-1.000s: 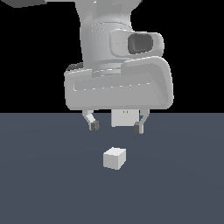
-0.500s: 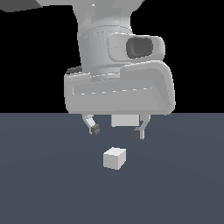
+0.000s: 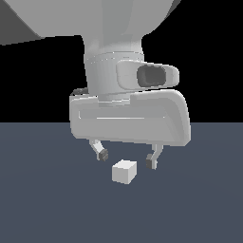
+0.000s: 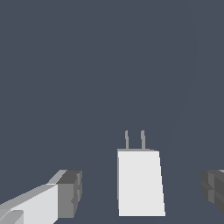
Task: Plug the charger into the wall socket.
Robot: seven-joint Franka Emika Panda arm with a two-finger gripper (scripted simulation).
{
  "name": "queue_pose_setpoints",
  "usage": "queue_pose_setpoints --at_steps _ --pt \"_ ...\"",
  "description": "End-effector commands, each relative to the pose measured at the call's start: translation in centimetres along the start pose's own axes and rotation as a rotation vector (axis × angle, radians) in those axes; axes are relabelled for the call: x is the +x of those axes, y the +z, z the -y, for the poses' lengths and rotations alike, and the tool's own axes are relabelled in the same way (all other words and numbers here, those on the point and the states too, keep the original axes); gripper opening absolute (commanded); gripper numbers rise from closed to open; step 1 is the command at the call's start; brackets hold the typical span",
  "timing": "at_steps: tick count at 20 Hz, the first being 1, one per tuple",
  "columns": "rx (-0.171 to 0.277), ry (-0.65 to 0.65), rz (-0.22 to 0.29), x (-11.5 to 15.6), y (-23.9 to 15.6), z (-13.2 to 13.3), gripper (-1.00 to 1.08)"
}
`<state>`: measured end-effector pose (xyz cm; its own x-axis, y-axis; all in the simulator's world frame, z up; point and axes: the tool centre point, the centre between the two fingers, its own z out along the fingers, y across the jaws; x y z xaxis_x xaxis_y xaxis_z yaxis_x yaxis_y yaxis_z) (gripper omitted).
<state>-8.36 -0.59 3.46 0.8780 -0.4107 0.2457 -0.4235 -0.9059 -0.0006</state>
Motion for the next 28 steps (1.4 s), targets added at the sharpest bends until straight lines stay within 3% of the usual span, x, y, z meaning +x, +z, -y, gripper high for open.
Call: queue_pose_setpoints --at_steps 1,8,9,28 --pt "0.0 0.001 0.0 -0.3 1.0 0.0 1.0" --pt "0.0 0.001 0.0 -0.6 2.2 0.0 1.0" --pt "0.0 0.001 0.0 -0.6 2.2 0.0 -1.0" --pt "0.011 -0.045 -0.003 0.6 1.7 -0.4 -1.0"
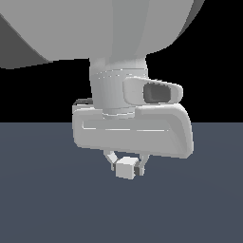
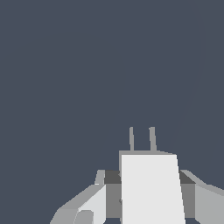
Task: Plug the charger into the wall socket.
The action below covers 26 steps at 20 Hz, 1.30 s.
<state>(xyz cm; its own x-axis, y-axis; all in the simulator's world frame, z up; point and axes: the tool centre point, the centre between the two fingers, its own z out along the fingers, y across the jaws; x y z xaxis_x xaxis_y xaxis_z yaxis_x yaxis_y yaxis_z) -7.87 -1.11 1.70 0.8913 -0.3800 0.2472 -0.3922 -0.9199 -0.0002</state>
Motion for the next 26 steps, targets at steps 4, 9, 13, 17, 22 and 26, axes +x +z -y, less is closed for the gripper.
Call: queue_pose_setpoints --at_steps 4,9,13,17,22,26 --pt "0.015 -0.061 -0.003 1.5 -0.6 -0.5 -1.0" --pt "0.035 -0.144 -0.004 3.4 -1.4 -1.0 -1.0" --pt "0.055 -0.222 -0.005 5.3 -2.2 -1.3 -1.0" --pt "0.075 -0.298 -0.006 7.1 -2.9 -1.4 -1.0" --pt "0.099 -0.391 -0.005 9.3 -3.8 -1.4 -1.0" --pt "0.116 -0.456 -0.004 10.8 -4.3 -1.2 -1.0"
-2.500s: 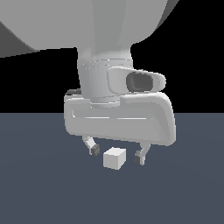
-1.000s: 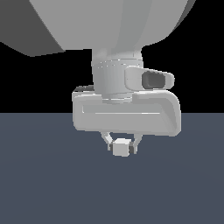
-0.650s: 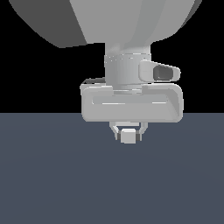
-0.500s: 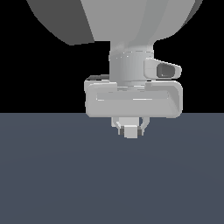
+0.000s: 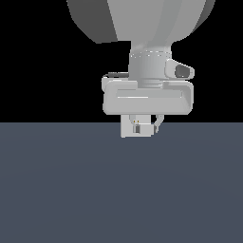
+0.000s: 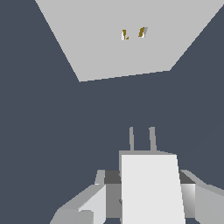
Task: Plug the charger into the wall socket.
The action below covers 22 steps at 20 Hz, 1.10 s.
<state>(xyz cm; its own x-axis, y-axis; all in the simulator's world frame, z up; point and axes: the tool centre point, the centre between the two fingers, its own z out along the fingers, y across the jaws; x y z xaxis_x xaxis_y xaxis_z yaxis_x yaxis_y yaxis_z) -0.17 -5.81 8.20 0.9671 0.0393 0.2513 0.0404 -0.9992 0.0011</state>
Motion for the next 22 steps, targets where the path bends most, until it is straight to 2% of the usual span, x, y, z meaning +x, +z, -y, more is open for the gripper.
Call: queue_pose_setpoints --at_steps 1,10,22 --pt "0.011 -0.04 0.001 0.9 -0.3 -0.2 -1.0" --pt "0.034 -0.126 0.003 2.8 -1.0 -0.5 -1.0" --pt "0.037 -0.137 0.004 3.3 -1.0 -0.5 -1.0"
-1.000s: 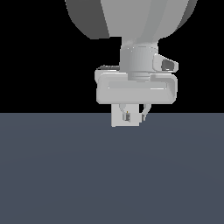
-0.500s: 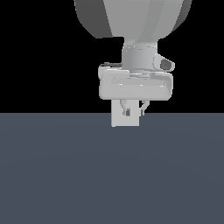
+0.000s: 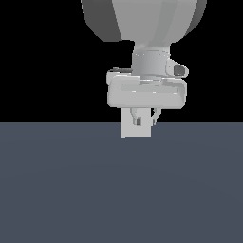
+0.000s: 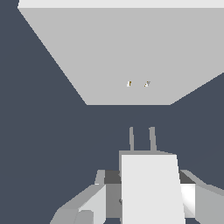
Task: Plug the charger into the wall socket.
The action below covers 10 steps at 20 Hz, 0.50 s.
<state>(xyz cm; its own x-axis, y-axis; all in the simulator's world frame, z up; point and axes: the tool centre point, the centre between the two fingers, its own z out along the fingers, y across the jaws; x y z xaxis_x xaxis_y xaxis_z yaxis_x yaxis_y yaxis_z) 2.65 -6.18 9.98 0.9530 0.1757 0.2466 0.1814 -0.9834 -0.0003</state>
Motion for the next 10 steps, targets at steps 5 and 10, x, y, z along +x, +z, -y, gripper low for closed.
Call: queue_pose_setpoints --at_steps 5,10 --pt "0.0 0.0 0.0 1.1 0.3 0.0 -1.0" --pt "0.0 0.0 0.0 2.9 0.7 0.0 -1.0"
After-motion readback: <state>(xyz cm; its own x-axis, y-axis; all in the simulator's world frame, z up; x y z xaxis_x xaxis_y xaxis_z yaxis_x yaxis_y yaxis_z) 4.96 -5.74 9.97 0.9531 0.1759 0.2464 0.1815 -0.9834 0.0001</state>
